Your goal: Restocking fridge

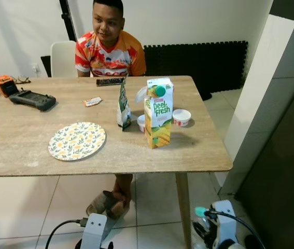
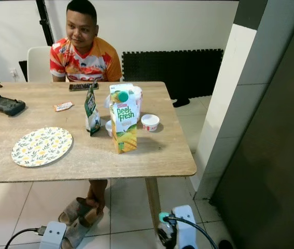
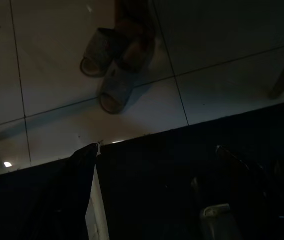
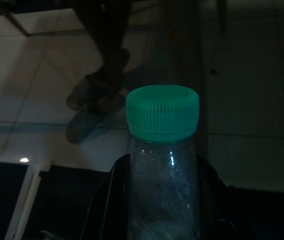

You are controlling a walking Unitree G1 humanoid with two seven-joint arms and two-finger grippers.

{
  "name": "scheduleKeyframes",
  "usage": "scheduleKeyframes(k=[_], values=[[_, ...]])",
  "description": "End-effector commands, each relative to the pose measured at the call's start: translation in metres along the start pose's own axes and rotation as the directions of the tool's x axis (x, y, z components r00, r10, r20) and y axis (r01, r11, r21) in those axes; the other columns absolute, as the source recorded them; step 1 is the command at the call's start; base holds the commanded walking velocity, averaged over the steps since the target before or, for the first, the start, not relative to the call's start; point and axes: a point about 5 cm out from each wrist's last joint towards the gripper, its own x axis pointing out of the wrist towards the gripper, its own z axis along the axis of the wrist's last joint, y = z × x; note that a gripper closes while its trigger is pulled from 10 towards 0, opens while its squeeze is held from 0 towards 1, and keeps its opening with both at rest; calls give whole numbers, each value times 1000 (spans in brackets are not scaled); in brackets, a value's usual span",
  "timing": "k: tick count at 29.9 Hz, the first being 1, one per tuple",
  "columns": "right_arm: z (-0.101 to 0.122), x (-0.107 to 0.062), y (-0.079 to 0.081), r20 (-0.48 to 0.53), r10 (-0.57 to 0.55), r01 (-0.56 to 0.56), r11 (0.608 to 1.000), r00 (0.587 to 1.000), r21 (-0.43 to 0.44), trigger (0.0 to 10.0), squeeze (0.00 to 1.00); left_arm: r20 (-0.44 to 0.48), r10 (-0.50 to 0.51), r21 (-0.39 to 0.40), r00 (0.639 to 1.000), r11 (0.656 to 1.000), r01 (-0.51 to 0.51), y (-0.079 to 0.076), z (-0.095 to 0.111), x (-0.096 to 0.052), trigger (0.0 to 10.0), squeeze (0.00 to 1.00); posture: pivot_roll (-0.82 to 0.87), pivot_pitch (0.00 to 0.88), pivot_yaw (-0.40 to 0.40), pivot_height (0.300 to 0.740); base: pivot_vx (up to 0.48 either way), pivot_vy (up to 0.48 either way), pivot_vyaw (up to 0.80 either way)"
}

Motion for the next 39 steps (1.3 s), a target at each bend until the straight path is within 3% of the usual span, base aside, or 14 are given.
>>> scheduleKeyframes(k=[1,2,3,4,5,16,22,39], values=[[-15,-4,-7,-22,-84,85,996,996,37,706,0,-37,2,-8,999,1000,-3,-2,-10,-2,10000,0,18,118,49,740,0,0,0],[-15,-4,-7,-22,-84,85,996,996,37,706,0,-37,2,-8,999,1000,-3,-2,-10,-2,10000,0,18,118,49,740,0,0,0],[-22,-6,-12,-39,-144,145,989,989,30,8078,0,-34,-1,-11,999,1000,0,-3,-9,-2,10000,0,20,115,55,740,0,0,0],[-22,-6,-12,-39,-144,145,989,989,30,8078,0,-34,-1,-11,999,1000,0,-3,-9,-2,10000,0,20,115,55,740,0,0,0],[-29,-8,-14,-51,-163,165,985,985,52,10000,0,-30,-8,-19,1000,1000,7,-3,-9,-1,10000,0,20,115,55,740,0,0,0],[-55,-14,-17,-138,-231,244,966,963,88,10000,0,-63,16,-83,998,996,-21,-1,-12,-1,10000,0,24,98,76,740,0,0,0],[-65,-18,-19,-175,-254,268,962,951,57,10000,0,-67,18,-92,998,996,-24,-2,-12,-1,10000,0,30,97,69,740,0,0,0],[-66,-18,-20,-182,-266,279,959,947,50,10000,0,-67,15,-92,998,995,-21,-2,-11,0,10000,0,27,101,61,740,0,0,-800]])
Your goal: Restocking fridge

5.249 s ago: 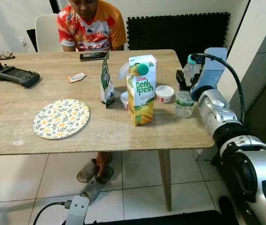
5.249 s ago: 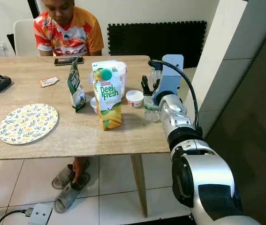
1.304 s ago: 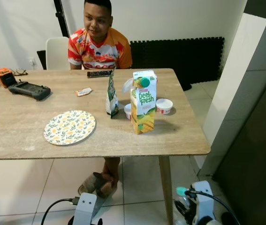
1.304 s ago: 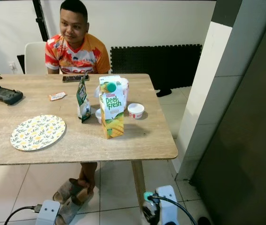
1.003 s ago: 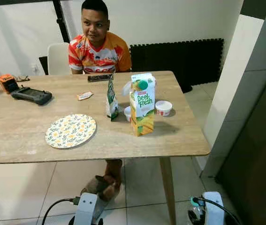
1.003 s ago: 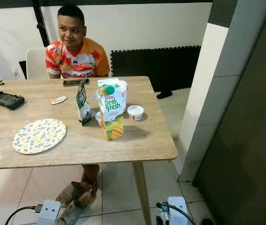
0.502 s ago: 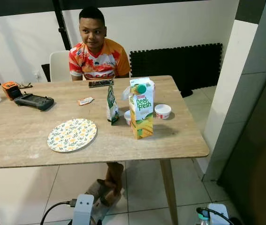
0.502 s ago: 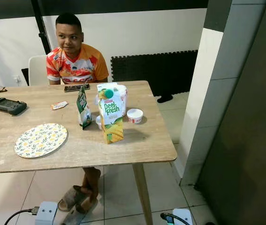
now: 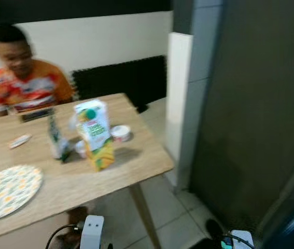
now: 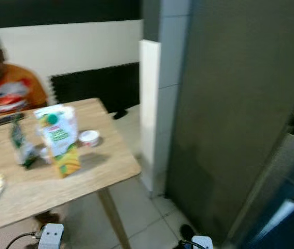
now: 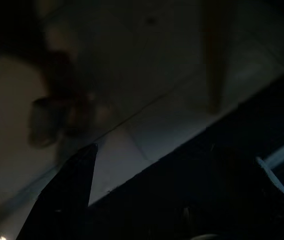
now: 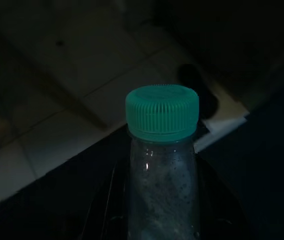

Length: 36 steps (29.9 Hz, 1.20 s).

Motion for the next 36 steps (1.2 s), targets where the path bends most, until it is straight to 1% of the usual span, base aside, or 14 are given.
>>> scheduleKeyframes(k=[1,12,17,20,26,36], values=[[-2,0,2,-6,5,-5,1000,1000,-4,10000,0,-27,-1,3,1000,1000,1,0,-7,-2,10000,0,28,100,61,740,0,0,-800],[4,2,2,3,8,-8,1000,1000,-13,10000,0,-27,-8,6,1000,1000,8,-1,-7,-1,10000,0,23,98,58,740,0,0,-800],[8,2,2,16,22,-22,999,1000,-37,10000,0,-19,-9,2,1000,1000,9,-2,-6,-1,10000,0,21,98,53,740,0,0,-743],[9,3,1,16,30,-29,998,999,-56,10000,0,-16,-10,4,1000,1000,10,-2,-6,-1,10000,0,21,98,49,740,0,0,0],[10,3,1,16,32,-31,998,999,-59,10000,0,-13,-18,19,1000,1000,18,-3,-6,-1,10000,0,20,99,43,740,0,0,0],[8,3,4,16,51,-49,996,999,-73,10000,0,-20,-26,23,999,999,26,-4,-9,-2,10000,0,18,105,47,740,0,-472,0]])
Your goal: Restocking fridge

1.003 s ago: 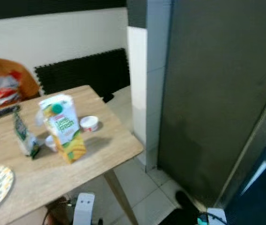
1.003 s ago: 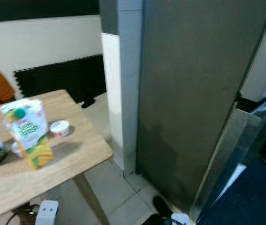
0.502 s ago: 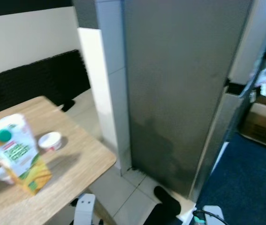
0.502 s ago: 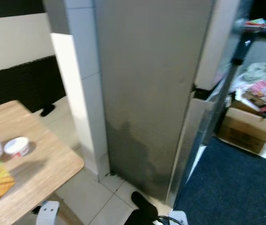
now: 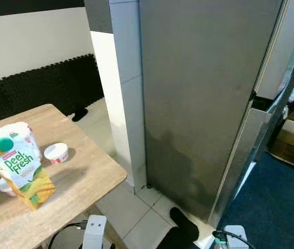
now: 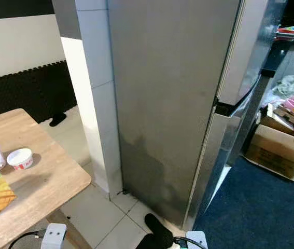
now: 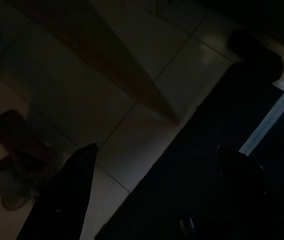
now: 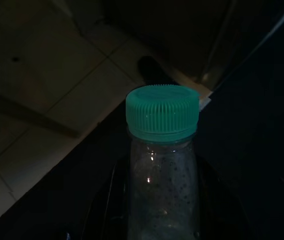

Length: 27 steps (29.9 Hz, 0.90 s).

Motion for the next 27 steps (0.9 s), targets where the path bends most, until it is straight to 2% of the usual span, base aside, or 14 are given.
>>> scheduleKeyframes(k=[1,27], values=[[-2,-1,-2,3,-2,2,1000,1000,-6,10000,0,-20,-5,13,1000,1000,6,0,-7,-2,10000,0,18,104,48,740,0,-480,0],[-3,-1,-2,-4,-3,3,1000,1000,-18,10000,0,-19,-9,20,1000,1000,9,0,-5,-1,10000,0,17,104,52,740,0,-480,0]])
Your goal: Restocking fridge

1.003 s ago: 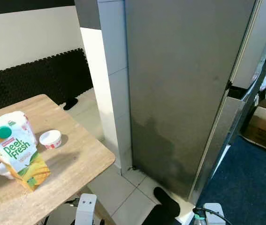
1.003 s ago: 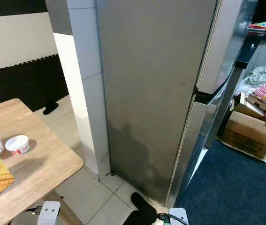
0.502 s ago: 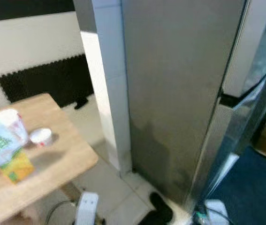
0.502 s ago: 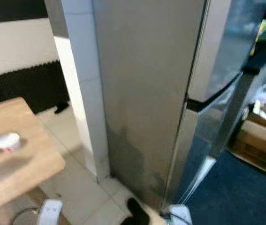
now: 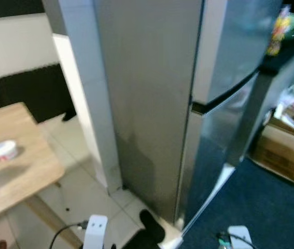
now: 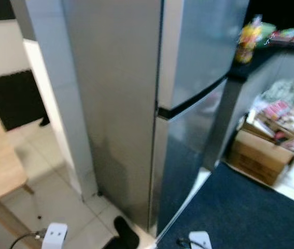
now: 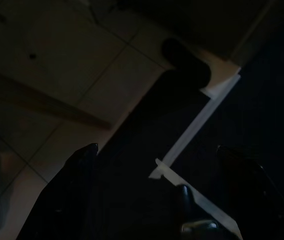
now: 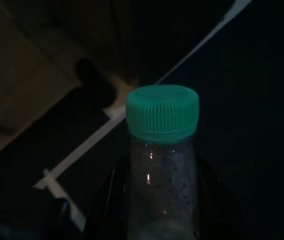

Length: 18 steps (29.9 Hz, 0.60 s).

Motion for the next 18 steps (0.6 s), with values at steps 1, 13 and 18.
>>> scheduleKeyframes(k=[1,13,18], values=[[-1,-1,-4,-6,-9,9,1000,1000,-8,10000,0,-29,8,7,1000,1000,-8,3,-8,-2,10000,0,17,104,52,740,0,-337,0],[-1,-1,-4,-9,-10,10,1000,1000,-7,10000,0,-39,25,-11,999,1000,-26,5,-10,-3,10000,0,16,102,55,740,0,-52,0],[-2,-1,-3,-10,-8,8,1000,1000,-8,10000,0,-41,26,-10,999,1000,-26,6,-10,-3,10000,0,15,100,58,740,0,0,0]])
